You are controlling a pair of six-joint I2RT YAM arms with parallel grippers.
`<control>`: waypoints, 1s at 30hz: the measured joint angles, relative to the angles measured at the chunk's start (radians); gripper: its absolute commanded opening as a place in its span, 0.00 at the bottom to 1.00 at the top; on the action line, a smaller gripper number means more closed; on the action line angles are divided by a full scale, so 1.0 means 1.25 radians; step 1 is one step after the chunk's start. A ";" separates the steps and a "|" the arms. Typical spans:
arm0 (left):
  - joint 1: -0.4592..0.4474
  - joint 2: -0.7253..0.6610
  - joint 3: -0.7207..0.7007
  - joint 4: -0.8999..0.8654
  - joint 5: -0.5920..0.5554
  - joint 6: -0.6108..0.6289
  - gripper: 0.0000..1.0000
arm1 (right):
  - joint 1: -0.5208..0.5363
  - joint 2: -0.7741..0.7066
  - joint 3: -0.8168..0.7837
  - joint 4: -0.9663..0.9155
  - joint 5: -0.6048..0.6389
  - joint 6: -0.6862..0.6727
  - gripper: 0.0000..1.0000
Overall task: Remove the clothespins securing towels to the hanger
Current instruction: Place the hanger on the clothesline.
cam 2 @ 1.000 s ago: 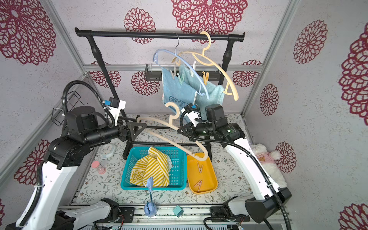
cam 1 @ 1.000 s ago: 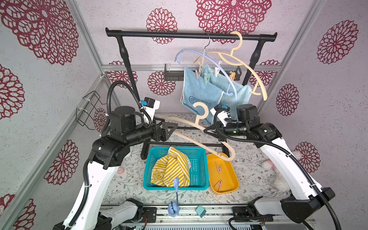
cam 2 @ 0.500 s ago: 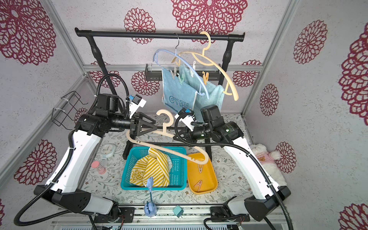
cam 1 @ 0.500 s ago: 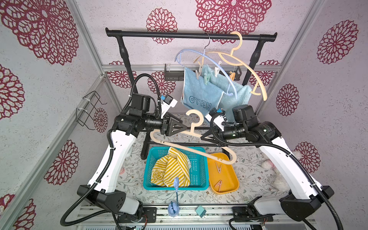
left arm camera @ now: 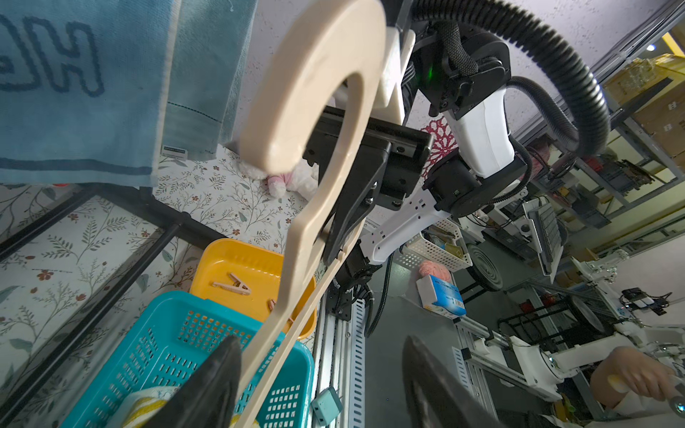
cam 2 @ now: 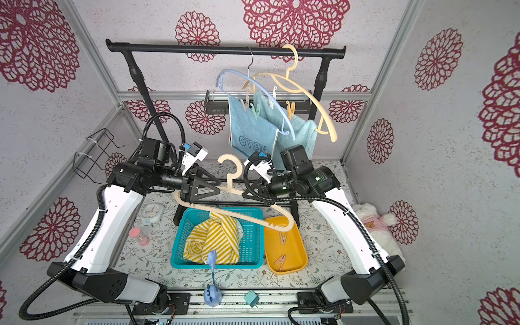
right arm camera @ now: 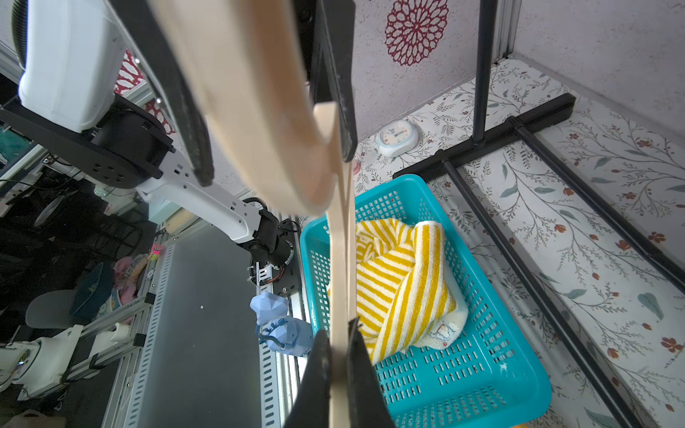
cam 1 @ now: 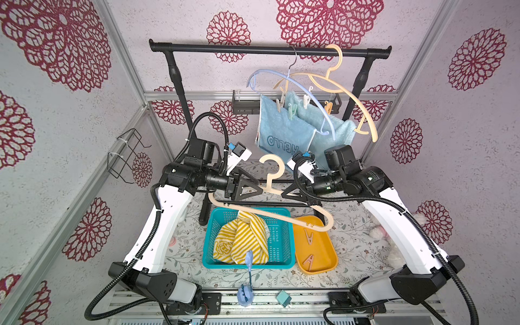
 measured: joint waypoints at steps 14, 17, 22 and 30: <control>-0.001 -0.045 -0.028 0.080 -0.067 0.016 0.82 | 0.000 0.030 0.063 -0.026 -0.034 0.000 0.00; -0.002 -0.023 -0.014 0.050 -0.063 0.038 0.74 | 0.000 0.039 0.074 -0.043 -0.035 -0.001 0.00; -0.003 0.001 -0.016 0.027 -0.061 0.063 0.72 | 0.002 0.050 0.079 -0.064 -0.037 -0.001 0.00; -0.007 -0.003 -0.036 0.027 -0.068 0.068 0.78 | 0.003 0.052 0.113 -0.073 -0.049 -0.002 0.00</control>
